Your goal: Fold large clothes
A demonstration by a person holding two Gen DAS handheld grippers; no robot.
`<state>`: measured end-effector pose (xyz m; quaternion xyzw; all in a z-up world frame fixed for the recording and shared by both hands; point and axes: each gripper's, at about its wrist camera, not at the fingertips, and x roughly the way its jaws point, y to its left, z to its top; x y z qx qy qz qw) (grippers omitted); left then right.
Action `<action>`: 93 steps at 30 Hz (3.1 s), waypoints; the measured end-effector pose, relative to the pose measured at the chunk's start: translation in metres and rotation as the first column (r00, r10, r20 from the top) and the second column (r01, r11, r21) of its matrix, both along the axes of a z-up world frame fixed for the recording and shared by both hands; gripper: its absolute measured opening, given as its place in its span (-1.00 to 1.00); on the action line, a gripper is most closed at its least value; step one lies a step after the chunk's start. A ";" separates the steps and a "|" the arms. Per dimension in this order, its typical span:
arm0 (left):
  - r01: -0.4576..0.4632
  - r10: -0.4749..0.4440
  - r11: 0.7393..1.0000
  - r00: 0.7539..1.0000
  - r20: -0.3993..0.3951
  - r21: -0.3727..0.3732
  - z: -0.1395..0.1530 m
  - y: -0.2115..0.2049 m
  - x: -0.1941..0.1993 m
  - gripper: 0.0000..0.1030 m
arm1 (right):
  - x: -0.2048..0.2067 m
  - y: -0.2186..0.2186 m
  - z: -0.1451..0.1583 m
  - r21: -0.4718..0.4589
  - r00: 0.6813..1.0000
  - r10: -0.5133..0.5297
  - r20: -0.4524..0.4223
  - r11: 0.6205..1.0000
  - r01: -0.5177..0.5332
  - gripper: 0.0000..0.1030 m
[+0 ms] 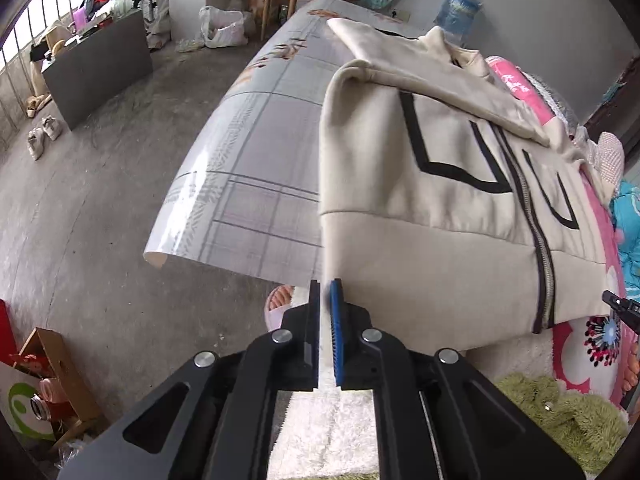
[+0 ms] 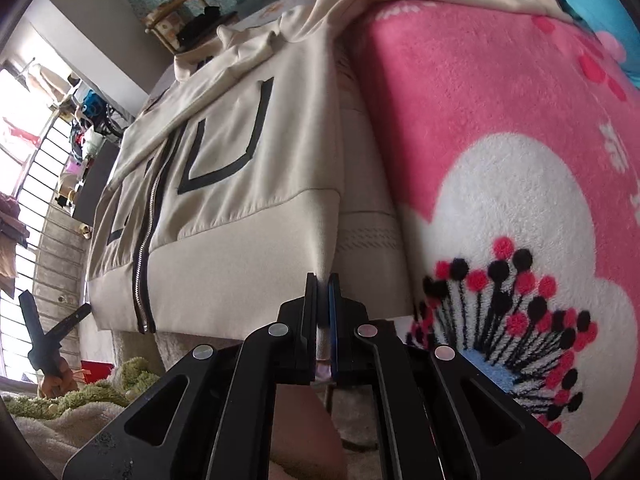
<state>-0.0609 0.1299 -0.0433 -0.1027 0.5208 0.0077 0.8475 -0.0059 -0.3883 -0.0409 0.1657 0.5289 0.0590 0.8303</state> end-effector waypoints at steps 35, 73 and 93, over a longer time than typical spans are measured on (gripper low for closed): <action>0.046 -0.068 0.976 0.993 0.097 0.212 -0.006 -0.006 0.205 -0.82 | 0.155 0.111 0.037 0.007 0.972 0.215 0.097 0.976 -0.217 -0.10; 0.107 -0.113 0.992 0.988 0.108 0.066 0.005 -0.092 0.308 -0.10 | 0.284 0.113 0.039 -0.272 0.960 0.195 0.203 0.953 -0.136 -0.48; 0.116 -0.133 0.976 0.988 0.083 0.185 -0.012 -0.127 0.309 0.76 | 0.276 0.106 -0.002 -0.306 0.972 0.204 0.118 0.938 -0.160 0.58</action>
